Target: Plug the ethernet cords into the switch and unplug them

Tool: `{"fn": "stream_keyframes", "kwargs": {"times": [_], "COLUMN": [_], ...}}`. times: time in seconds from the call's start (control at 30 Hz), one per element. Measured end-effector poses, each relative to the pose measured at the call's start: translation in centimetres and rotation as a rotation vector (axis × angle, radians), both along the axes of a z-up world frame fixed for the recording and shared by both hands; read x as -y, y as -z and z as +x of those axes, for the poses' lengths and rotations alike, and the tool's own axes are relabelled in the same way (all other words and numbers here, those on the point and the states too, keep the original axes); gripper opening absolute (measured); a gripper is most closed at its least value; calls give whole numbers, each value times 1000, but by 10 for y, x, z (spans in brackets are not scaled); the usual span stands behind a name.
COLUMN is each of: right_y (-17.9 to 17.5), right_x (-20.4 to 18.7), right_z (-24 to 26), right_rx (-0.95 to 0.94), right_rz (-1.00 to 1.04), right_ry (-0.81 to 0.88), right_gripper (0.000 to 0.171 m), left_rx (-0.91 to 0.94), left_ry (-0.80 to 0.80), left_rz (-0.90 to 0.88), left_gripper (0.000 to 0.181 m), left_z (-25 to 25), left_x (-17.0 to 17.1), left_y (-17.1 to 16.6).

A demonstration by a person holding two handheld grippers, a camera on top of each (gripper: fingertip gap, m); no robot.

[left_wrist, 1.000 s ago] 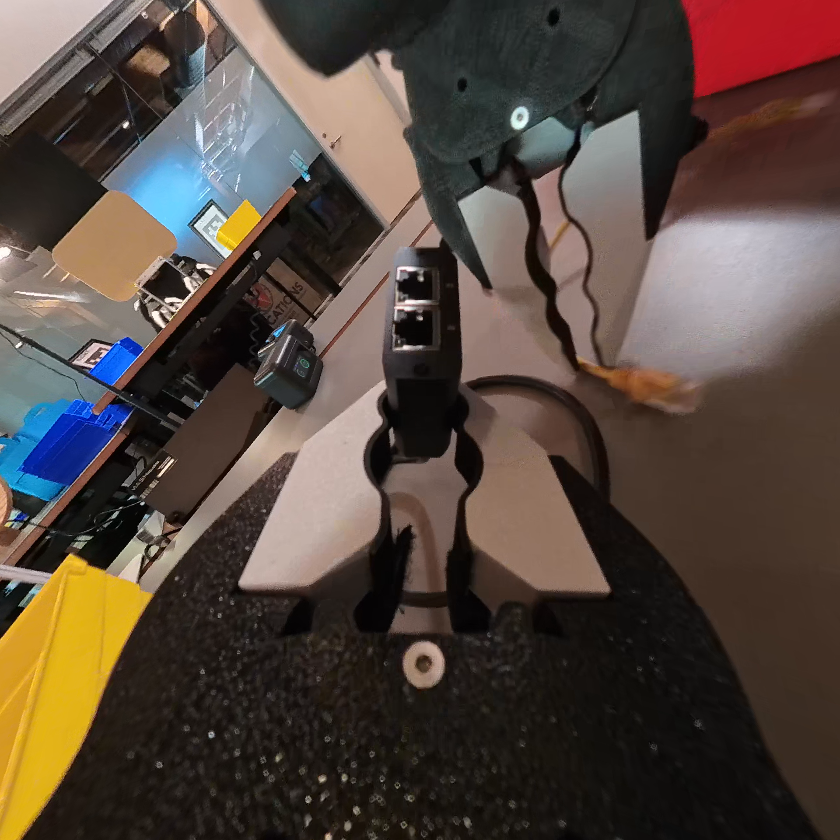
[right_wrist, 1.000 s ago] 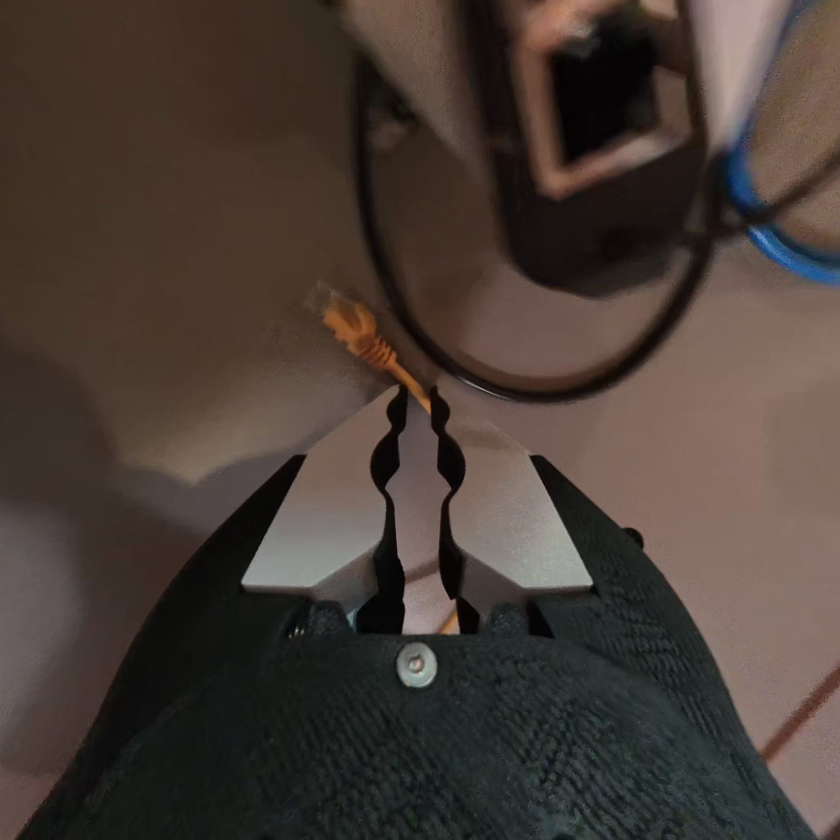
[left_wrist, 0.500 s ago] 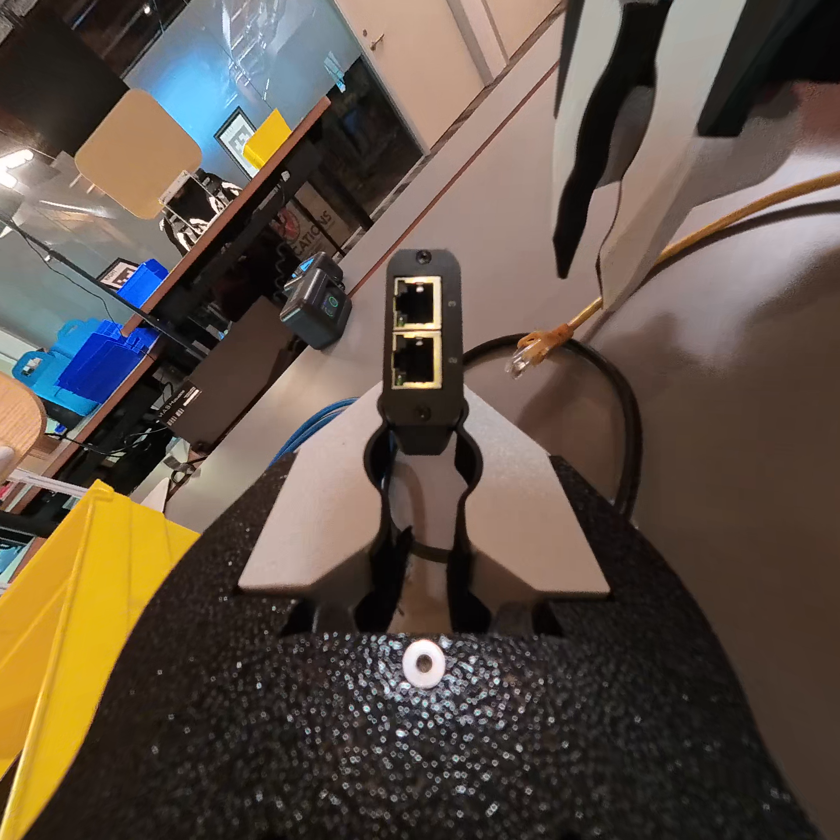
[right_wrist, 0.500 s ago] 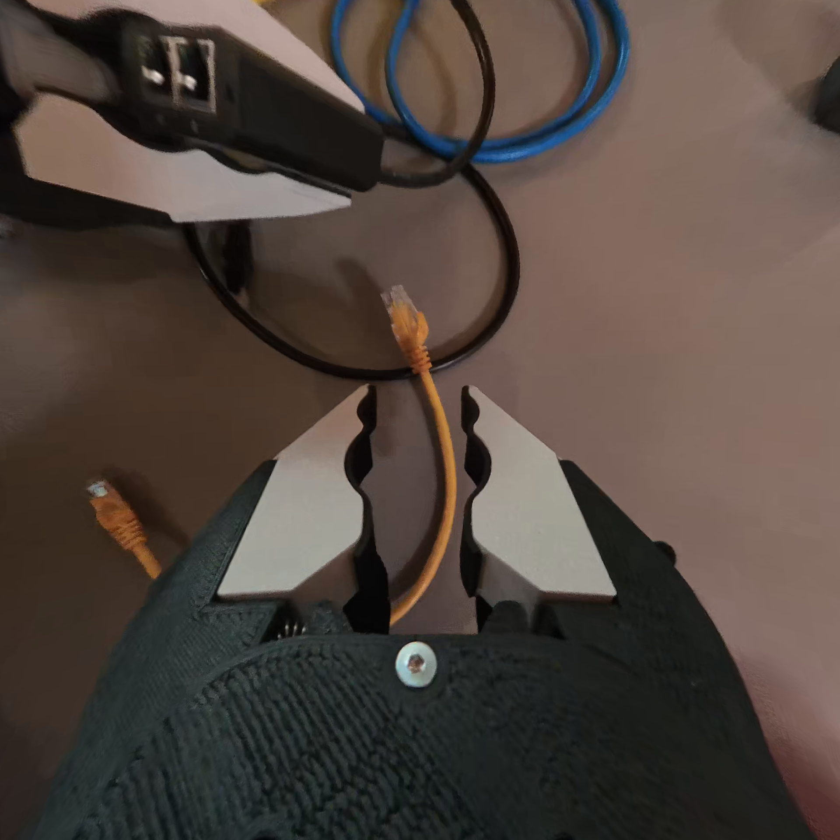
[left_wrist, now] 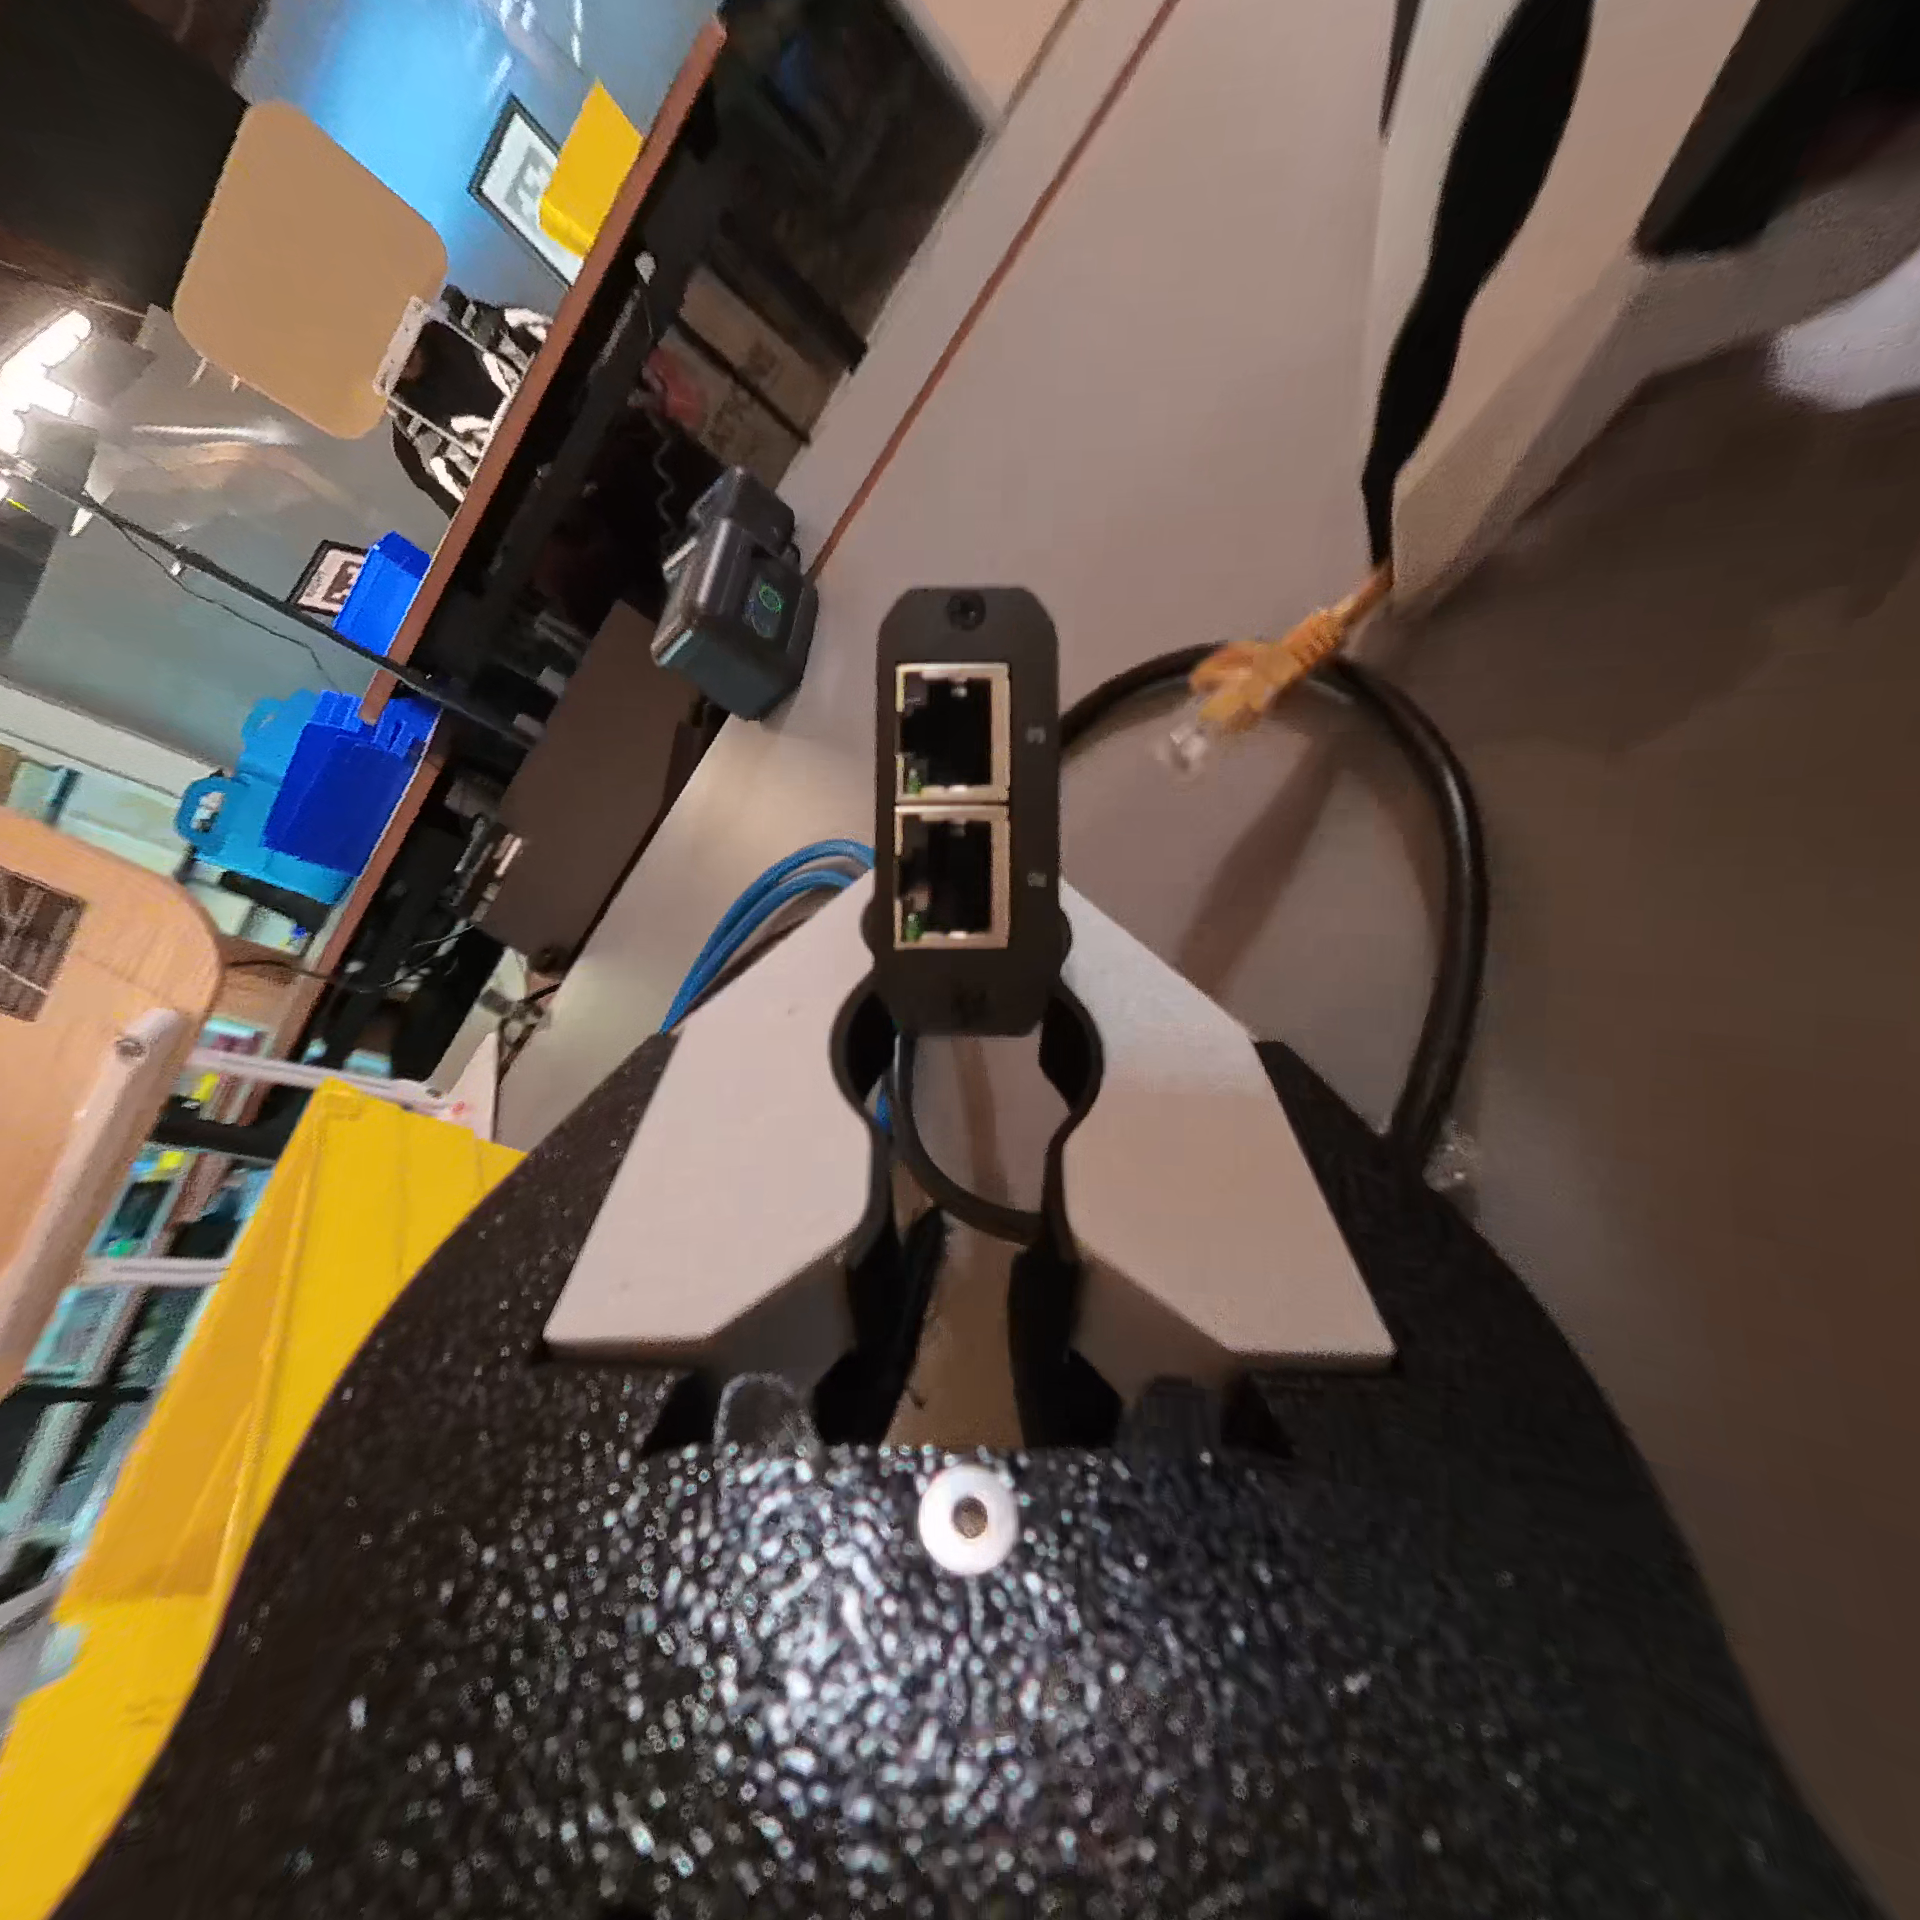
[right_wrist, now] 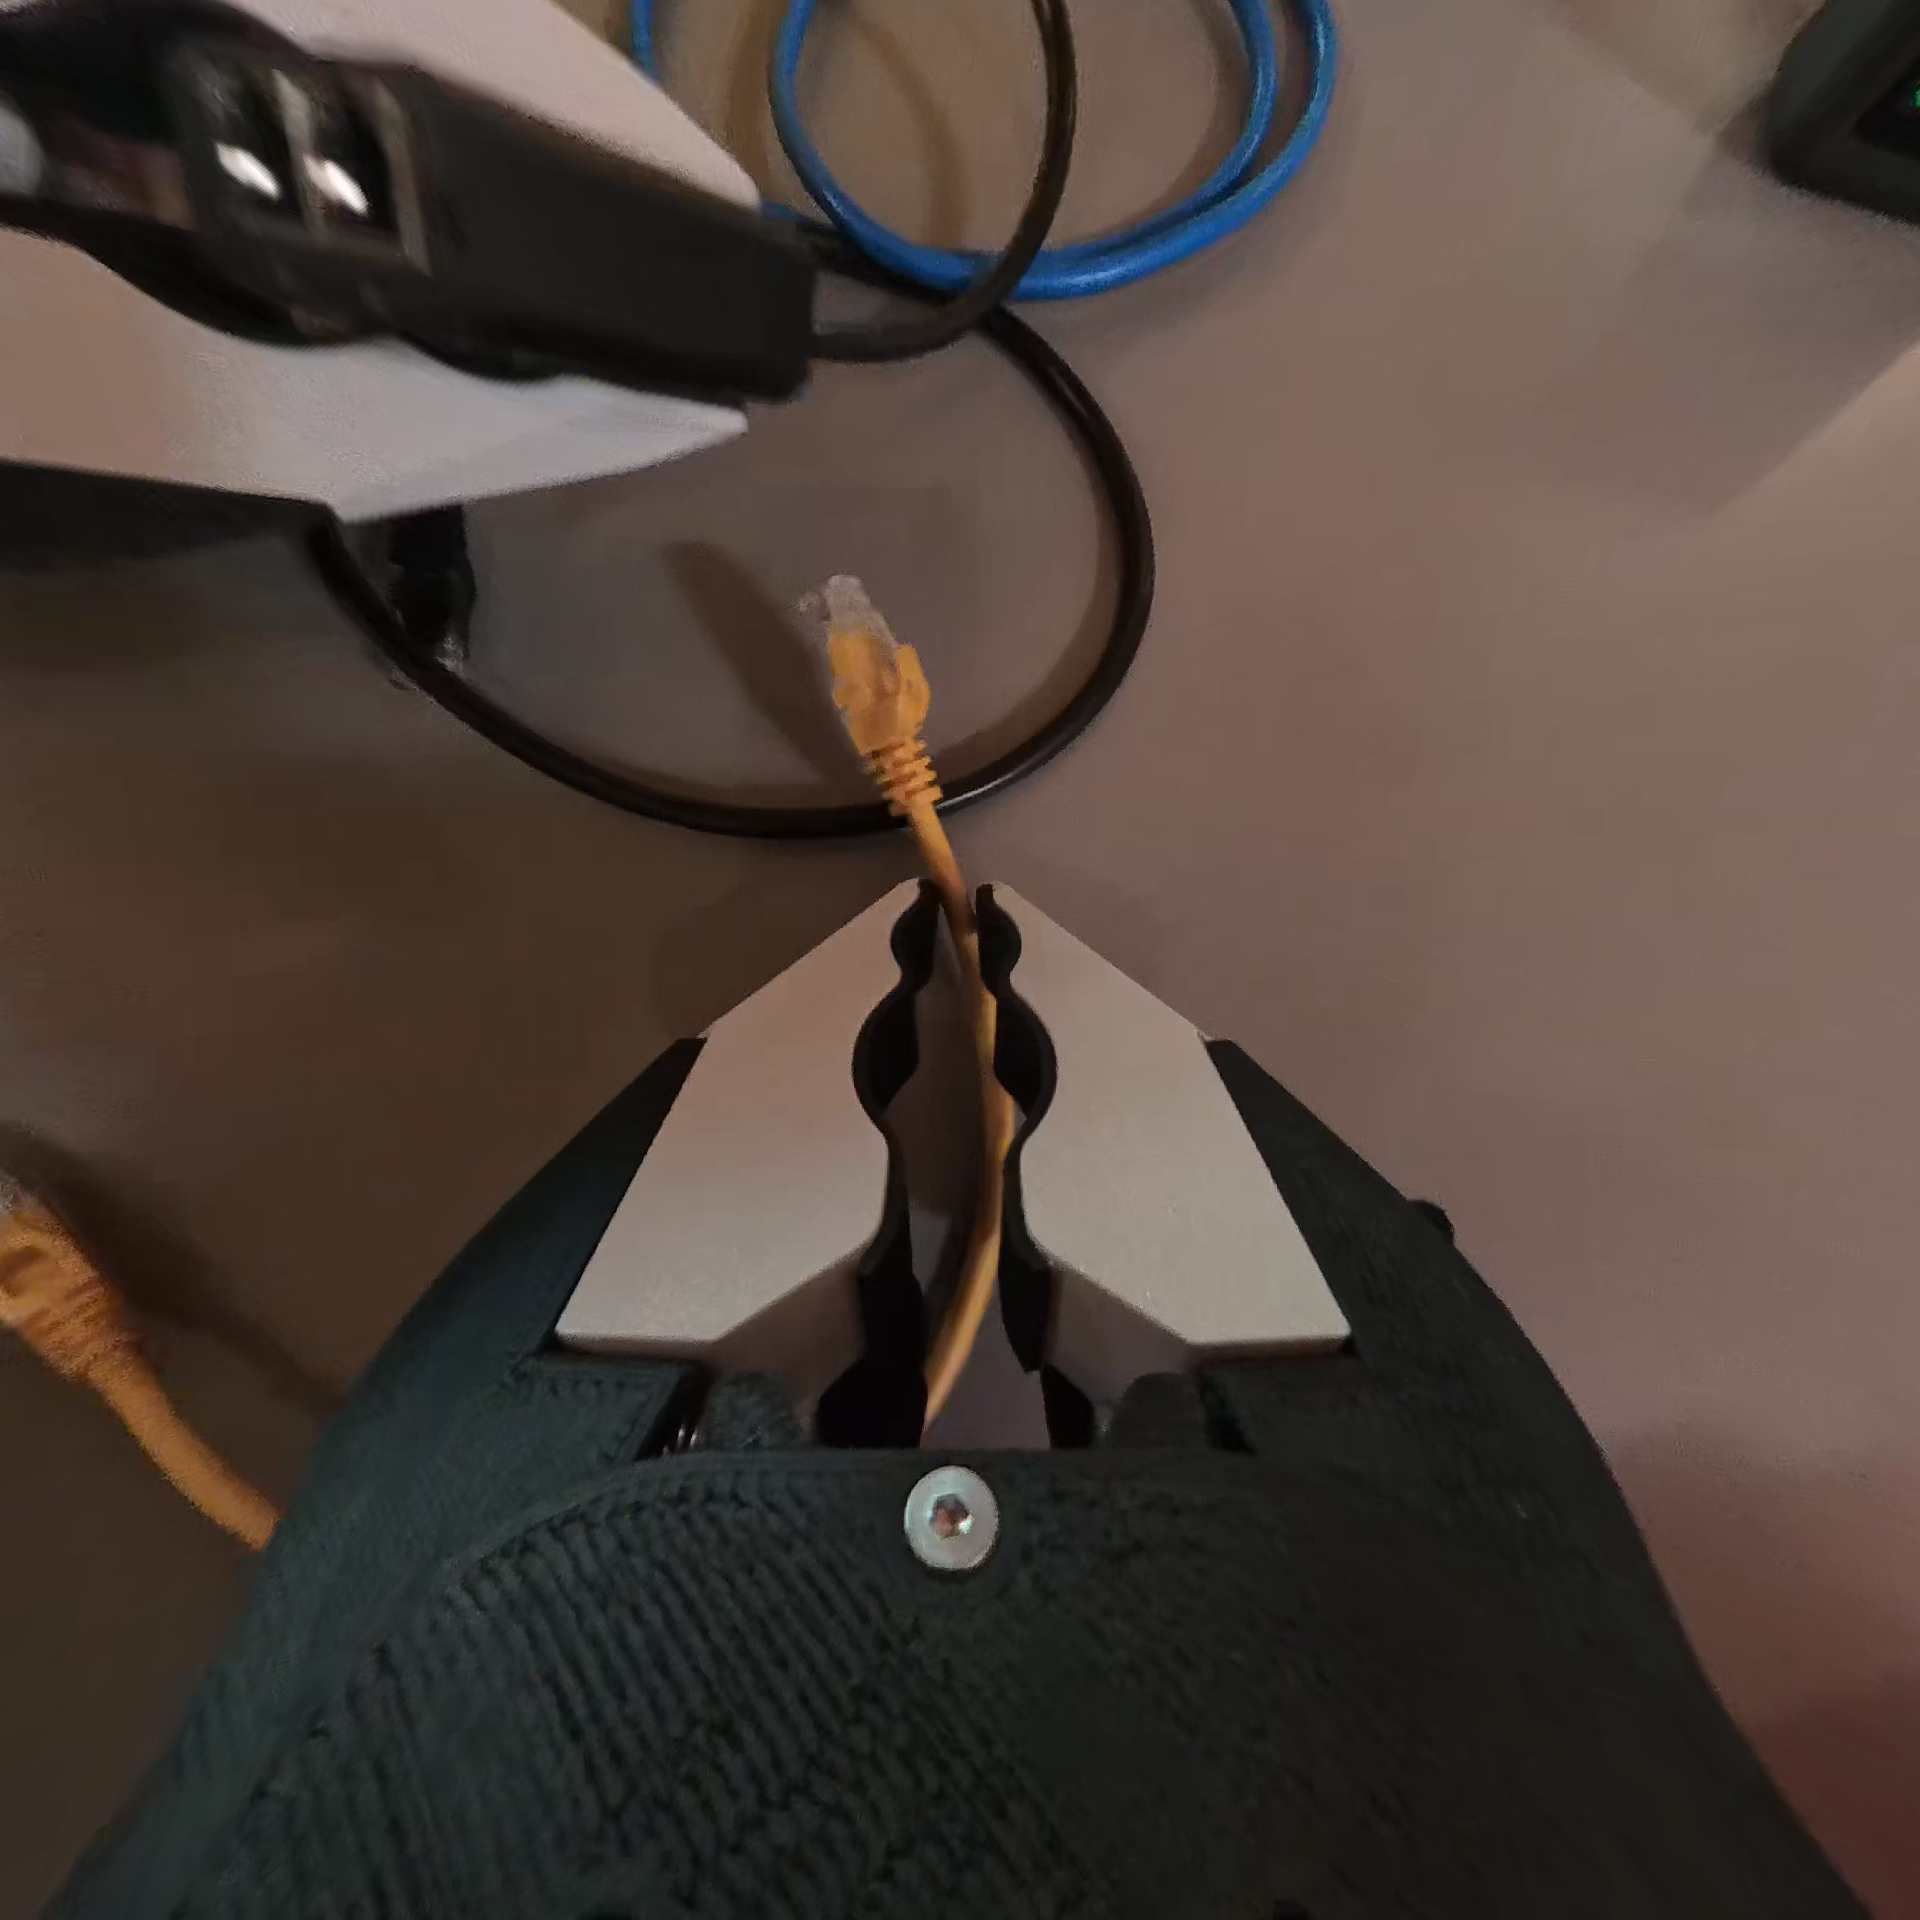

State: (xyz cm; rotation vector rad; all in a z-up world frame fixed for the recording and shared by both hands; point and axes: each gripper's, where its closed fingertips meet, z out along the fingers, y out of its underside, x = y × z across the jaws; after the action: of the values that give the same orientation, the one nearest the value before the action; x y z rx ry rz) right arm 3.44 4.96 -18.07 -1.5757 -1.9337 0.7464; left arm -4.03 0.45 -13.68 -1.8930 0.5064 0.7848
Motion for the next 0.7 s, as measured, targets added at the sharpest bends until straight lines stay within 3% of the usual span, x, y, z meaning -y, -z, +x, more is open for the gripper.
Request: {"fn": "stream_keyframes", "kwargs": {"times": [0.2, 0.33, 0.37, 0.47, 0.63, 0.7], "right_y": [-17, -5, -2, -20, -68, -69], "right_x": [4, -17, -18, -3, 47, 54], "right_z": [17, 43, 45, 31, 0, -6], "right_rx": [-48, 84, 91, -62, -321, -332], "right_rz": [162, 279, 263, 128, -374, -377], "right_ry": [71, 222, 245, 248, 191, 167], "right_gripper": [4, 4, 14, 39, 52, 61], "left_rx": [-173, -232, -234, -236, -220, -232], "left_ry": [-55, -69, -70, -75, -72, -67], "left_rz": [-109, -143, -145, -142, -110, -99], "left_gripper": [22, 21, 21, 22, 22, 22], "left_z": [3, 5, 5, 6, 8, 9], "left_x": [-6, -7, -7, -7, -6, -6], "left_y": [9, 12, 12, 12, 7, 5]}}
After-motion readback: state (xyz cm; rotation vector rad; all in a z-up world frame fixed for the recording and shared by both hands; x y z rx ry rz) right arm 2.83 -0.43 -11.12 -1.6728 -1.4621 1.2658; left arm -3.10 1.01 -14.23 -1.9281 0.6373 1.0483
